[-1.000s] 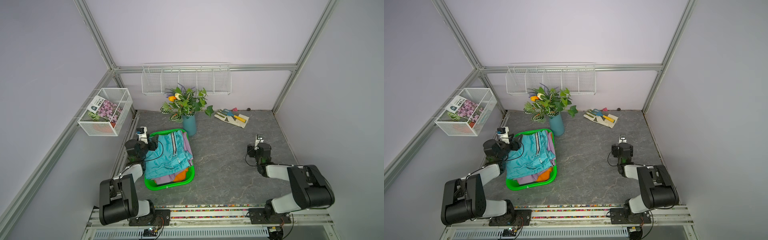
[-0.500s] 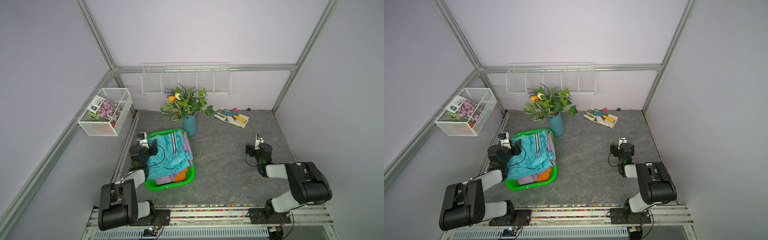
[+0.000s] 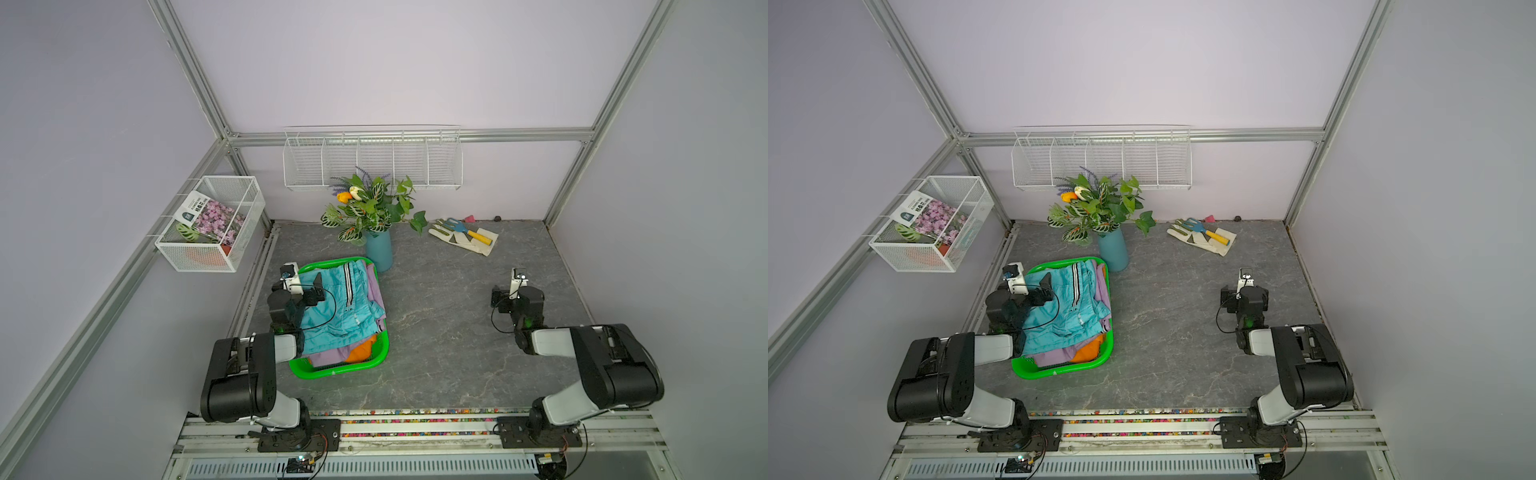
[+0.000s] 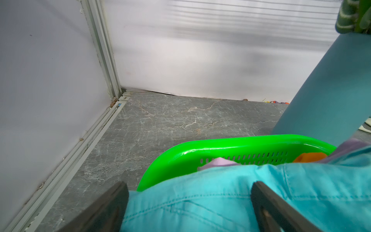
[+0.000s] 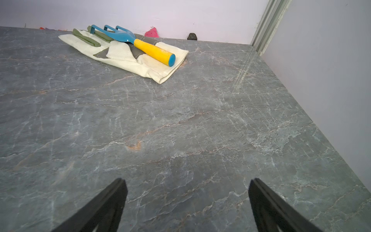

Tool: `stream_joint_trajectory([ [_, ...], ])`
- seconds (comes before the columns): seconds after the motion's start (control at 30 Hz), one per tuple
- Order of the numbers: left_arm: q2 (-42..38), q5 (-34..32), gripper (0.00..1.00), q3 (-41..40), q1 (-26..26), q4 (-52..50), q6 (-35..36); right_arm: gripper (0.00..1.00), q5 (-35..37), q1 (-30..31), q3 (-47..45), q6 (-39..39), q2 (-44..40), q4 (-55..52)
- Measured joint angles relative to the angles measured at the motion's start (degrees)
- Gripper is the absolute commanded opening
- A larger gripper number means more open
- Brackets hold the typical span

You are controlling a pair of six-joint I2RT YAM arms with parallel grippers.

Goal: Put the folded long pants in the basket
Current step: Reset both arms

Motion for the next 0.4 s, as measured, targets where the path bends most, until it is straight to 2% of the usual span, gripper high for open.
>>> stream_joint_trajectory([
  [0.4, 0.00, -0.22, 1.00, 0.00, -0.07, 0.00, 0.00, 0.99, -1.27, -0.74, 0.33, 0.02, 0.00, -0.22],
])
